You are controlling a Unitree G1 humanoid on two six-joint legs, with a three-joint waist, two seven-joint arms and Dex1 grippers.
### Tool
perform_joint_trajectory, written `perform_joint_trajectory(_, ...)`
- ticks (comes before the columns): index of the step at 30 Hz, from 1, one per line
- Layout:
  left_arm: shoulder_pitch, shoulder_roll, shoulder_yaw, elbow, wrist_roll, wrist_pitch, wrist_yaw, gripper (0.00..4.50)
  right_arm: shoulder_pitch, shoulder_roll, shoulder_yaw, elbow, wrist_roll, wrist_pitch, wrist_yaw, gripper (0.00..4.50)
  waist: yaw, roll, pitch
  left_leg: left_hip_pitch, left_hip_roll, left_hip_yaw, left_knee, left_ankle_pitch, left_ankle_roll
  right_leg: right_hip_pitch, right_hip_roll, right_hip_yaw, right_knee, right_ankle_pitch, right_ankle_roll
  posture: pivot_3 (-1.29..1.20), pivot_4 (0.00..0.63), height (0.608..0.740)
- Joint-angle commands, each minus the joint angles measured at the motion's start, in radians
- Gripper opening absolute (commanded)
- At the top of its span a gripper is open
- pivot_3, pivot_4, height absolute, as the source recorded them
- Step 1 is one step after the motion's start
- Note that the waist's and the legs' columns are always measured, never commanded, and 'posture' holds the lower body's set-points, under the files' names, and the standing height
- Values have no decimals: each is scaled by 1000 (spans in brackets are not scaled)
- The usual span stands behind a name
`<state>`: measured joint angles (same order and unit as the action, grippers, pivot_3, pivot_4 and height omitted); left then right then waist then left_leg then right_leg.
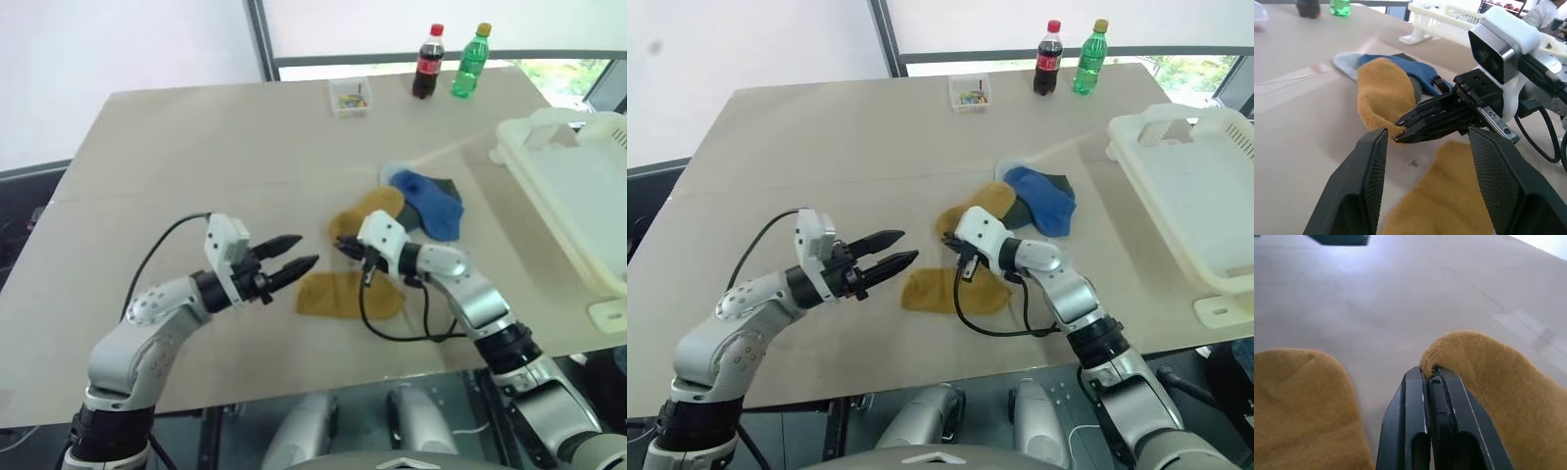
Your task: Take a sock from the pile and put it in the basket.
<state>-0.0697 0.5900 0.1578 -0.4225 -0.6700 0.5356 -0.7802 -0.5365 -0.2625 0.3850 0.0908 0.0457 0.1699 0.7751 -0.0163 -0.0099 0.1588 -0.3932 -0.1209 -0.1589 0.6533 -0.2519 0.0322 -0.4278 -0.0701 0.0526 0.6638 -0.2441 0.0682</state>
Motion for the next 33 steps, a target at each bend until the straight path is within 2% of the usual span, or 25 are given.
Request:
perform_joint_trajectory(1,28,19,66,-28,-26,-6,5,2745,-48,22,51,74,-33,-145,61,127,-2,0,0,0,0,0,0,0,0,0,0,0,0,0,0,0,150,729)
perform_joint_trajectory(7,72,17,128,-34,-50,-3,26,2745,-109,58,122,207,-108,-330,114,127,-1,0,0,0,0,0,0,0,0,0,0,0,0,0,0,0,150,729)
perform_joint_trajectory(10,91,20,141,-40,-56,-4,29,2745,-122,41,138,235,-128,-381,154,127,-1,0,0,0,0,0,0,0,0,0,0,0,0,0,0,0,150,729)
perform_joint_trajectory(21,95,24,112,7,-16,-12,42,2745,-67,-254,5,152,-137,-420,214,127,4,0,0,0,0,0,0,0,0,0,0,0,0,0,0,0,150,729)
perform_joint_trajectory(25,19,16,58,56,42,11,101,2745,-73,-284,-34,204,-153,-461,166,127,3,0,0,0,0,1,0,0,0,0,0,0,1,0,-1,0,150,729)
perform_joint_trajectory(28,-32,8,28,82,79,18,136,2745,-76,-273,-32,219,-119,-437,215,127,0,0,0,0,0,1,0,0,0,0,0,0,1,1,-1,0,150,729)
perform_joint_trajectory(31,-78,8,-12,101,101,22,127,2745,-58,-251,-36,190,-88,-438,227,997,1,0,0,0,0,1,0,0,0,0,0,1,0,1,-1,0,150,729)
perform_joint_trajectory(32,-84,8,-19,104,106,20,122,2745,-50,-247,-36,179,-84,-440,226,1530,1,0,0,0,0,1,0,0,0,0,0,1,0,1,-1,0,150,729)
perform_joint_trajectory(33,-88,7,-24,104,102,22,116,2745,-37,-240,-45,155,-80,-422,209,1706,1,0,0,0,0,1,0,0,0,0,0,1,0,1,-1,0,150,729)
